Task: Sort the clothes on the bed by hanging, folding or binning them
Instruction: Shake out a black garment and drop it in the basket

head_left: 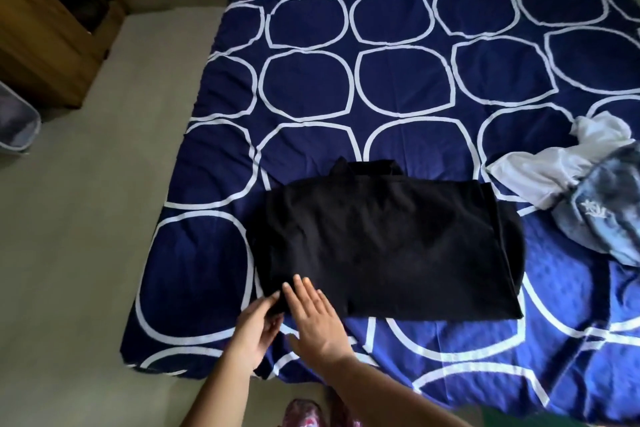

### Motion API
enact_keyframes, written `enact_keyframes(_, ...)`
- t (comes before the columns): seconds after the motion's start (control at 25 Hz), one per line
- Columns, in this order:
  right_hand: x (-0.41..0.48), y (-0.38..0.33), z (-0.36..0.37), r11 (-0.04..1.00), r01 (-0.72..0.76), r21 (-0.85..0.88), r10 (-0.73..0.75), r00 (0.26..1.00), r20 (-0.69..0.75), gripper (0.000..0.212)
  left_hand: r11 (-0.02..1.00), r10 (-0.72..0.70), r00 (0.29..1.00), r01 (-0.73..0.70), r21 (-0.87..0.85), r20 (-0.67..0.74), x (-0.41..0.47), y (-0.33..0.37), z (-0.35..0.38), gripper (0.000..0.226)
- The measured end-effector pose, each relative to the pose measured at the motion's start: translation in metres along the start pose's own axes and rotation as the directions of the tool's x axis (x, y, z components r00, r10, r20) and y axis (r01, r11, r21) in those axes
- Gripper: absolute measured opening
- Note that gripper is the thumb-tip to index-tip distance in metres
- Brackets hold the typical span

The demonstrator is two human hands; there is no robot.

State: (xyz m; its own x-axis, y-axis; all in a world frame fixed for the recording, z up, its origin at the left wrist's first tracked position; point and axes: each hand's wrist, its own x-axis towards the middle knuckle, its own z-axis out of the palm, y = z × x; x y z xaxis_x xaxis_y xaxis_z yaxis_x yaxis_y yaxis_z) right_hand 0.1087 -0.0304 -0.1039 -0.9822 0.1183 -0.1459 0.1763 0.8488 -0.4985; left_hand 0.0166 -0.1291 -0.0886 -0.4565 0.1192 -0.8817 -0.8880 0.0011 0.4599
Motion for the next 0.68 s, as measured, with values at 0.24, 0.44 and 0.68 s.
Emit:
enact_keyframes(0.24,0.039,-0.014,-0.011,0.996,0.043,0.079,-0.039,0.998,-0.047,0.05,0.995,-0.049,0.996,0.055,-0.082,0.071,-0.001,0.026,-0.006,0.034)
enact_keyframes(0.44,0.027,-0.016,-0.025,0.995,0.062,0.079,-0.053,0.993,-0.104,0.037,0.995,-0.044,0.995,0.036,0.089,0.084,0.035,0.059,0.015,0.053)
enact_keyframes(0.68,0.01,0.016,-0.039,0.97,0.003,0.241,0.042,0.982,-0.183,0.051,0.949,0.169,0.983,-0.143,0.279,-0.069,0.078,0.108,0.071,0.048)
